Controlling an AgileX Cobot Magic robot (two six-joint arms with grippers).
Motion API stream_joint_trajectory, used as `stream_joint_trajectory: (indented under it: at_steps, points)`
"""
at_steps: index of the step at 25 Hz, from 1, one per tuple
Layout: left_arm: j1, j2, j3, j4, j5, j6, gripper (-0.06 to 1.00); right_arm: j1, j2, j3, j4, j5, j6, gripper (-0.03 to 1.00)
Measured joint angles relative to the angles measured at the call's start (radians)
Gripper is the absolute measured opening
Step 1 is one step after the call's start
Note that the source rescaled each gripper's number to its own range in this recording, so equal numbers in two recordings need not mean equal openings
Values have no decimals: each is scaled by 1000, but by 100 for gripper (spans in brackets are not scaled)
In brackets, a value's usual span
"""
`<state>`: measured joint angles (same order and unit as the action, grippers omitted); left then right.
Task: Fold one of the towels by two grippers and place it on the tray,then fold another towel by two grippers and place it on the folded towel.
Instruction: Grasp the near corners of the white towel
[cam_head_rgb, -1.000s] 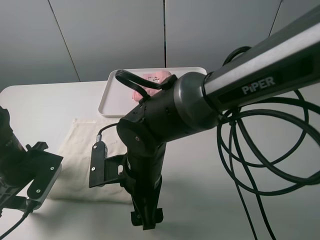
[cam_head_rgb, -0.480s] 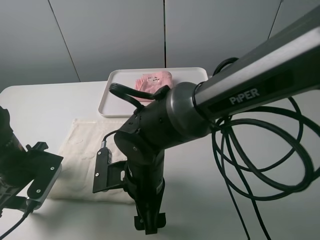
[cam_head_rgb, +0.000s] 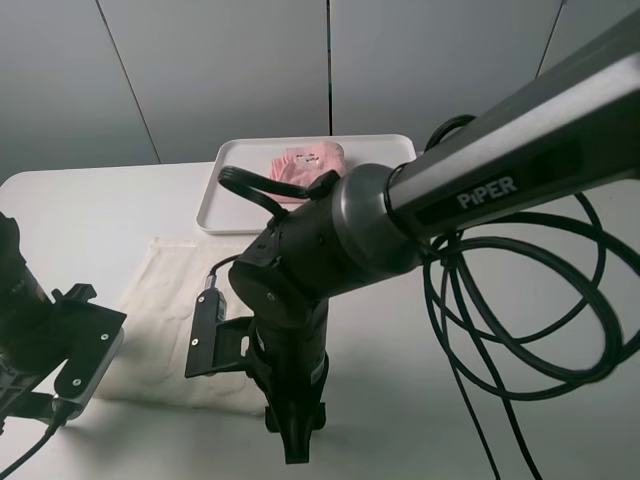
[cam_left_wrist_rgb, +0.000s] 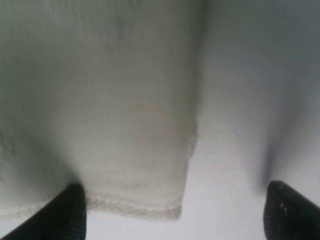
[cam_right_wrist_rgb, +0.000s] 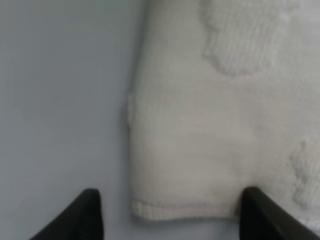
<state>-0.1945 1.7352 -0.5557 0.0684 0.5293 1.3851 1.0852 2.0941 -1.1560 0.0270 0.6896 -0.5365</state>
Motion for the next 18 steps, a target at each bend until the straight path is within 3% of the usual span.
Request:
stream_joint_trajectory:
  at_steps: [2, 6, 10, 15, 18]
  points:
    - [0, 0, 0, 0, 0, 0, 93, 0, 0, 0, 0, -2, 30, 64]
    - [0, 1, 0, 0, 0, 0, 93, 1, 0, 0, 17, -2, 63, 79]
    - [0, 1, 0, 0, 0, 0, 93, 1, 0, 0, 39, -8, 71, 81]
    - [0, 1, 0, 0, 0, 0, 93, 1, 0, 0, 47, -33, 75, 71]
    - [0, 1, 0, 0, 0, 0, 93, 1, 2, 0, 47, -54, 77, 50]
